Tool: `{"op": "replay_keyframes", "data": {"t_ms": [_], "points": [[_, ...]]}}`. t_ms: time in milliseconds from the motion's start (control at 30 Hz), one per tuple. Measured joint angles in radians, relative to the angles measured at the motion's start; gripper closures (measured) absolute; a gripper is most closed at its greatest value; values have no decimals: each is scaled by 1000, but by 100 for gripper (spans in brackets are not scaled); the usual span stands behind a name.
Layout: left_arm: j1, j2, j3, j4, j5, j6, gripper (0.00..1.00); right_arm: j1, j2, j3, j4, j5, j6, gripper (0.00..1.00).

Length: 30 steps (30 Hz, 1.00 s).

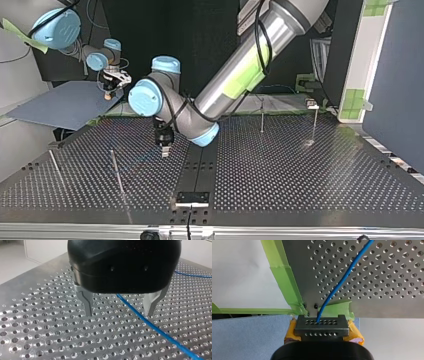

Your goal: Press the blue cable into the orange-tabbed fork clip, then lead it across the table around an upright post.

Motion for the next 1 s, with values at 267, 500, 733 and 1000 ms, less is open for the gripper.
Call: {"op": "replay_keyframes", "data": {"t_ms": [267, 500, 733, 1000], "points": [[-22, 12, 0, -13, -14, 22, 0, 2, 0, 0, 1, 0, 0, 100], [-54, 33, 0, -29, -28, 35, 0, 3, 0, 0, 3, 0, 2, 100], [-116, 74, 0, -45, -33, 59, 0, 4, 0, 0, 3, 0, 3, 100], [-136, 97, 0, -37, 4, 127, 0, 3, 0, 0, 2, 0, 13, 100]]}}
